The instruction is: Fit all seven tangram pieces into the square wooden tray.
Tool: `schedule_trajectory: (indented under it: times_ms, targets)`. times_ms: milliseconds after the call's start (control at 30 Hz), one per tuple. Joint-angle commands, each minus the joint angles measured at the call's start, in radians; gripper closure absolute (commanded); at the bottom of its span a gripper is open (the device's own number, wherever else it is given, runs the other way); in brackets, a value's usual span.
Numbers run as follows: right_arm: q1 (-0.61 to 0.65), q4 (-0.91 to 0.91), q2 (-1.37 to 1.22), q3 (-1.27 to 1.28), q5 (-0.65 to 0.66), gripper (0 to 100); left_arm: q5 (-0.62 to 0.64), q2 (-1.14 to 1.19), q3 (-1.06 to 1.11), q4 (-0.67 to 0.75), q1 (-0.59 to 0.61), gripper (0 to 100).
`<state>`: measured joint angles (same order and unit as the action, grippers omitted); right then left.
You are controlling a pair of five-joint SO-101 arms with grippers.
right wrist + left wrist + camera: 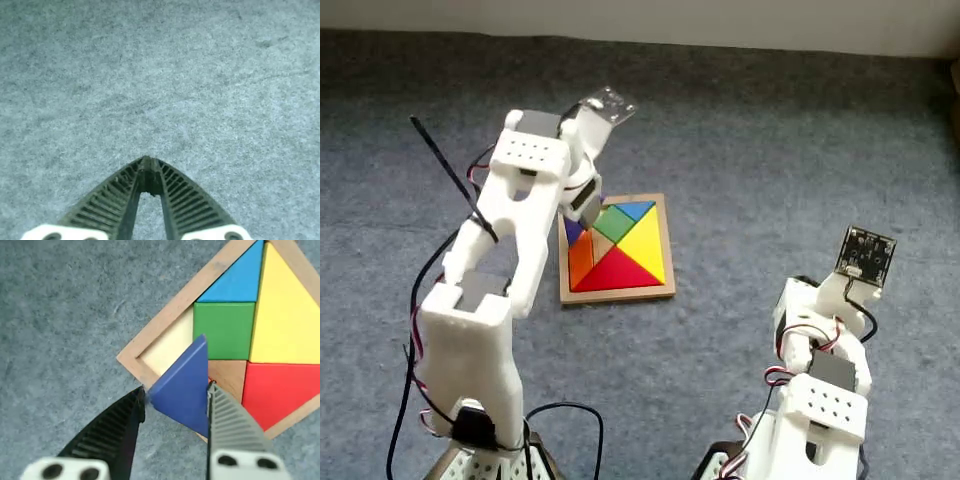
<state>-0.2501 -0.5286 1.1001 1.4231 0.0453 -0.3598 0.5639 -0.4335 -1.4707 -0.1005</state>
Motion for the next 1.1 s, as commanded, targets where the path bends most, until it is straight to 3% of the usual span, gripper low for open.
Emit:
schedule_trajectory:
  times_ms: [0, 367, 533, 767, 1067]
  targets:
    - [0.019, 0.031, 0.016, -0.008, 0.012, 99.2, -0.009, 0.105, -0.232, -0.084, 0.013, 77]
    - [0.019, 0.031, 0.016, -0.012, 0.012, 99.2, -0.008, 0.309, -0.616, -0.272, 0.021, 76]
    - [0.019, 0.031, 0.016, -0.012, 0.012, 99.2, 0.038, 0.315, -0.634, -0.269, 0.033, 76]
    - [0.019, 0.031, 0.016, -0.012, 0.012, 99.2, 0.038, 0.349, -0.634, -0.267, 0.073, 86]
    - [0.019, 0.031, 0.016, -0.008, 0.012, 99.2, 0.035, 0.495, -0.639, -0.267, 0.036, 88]
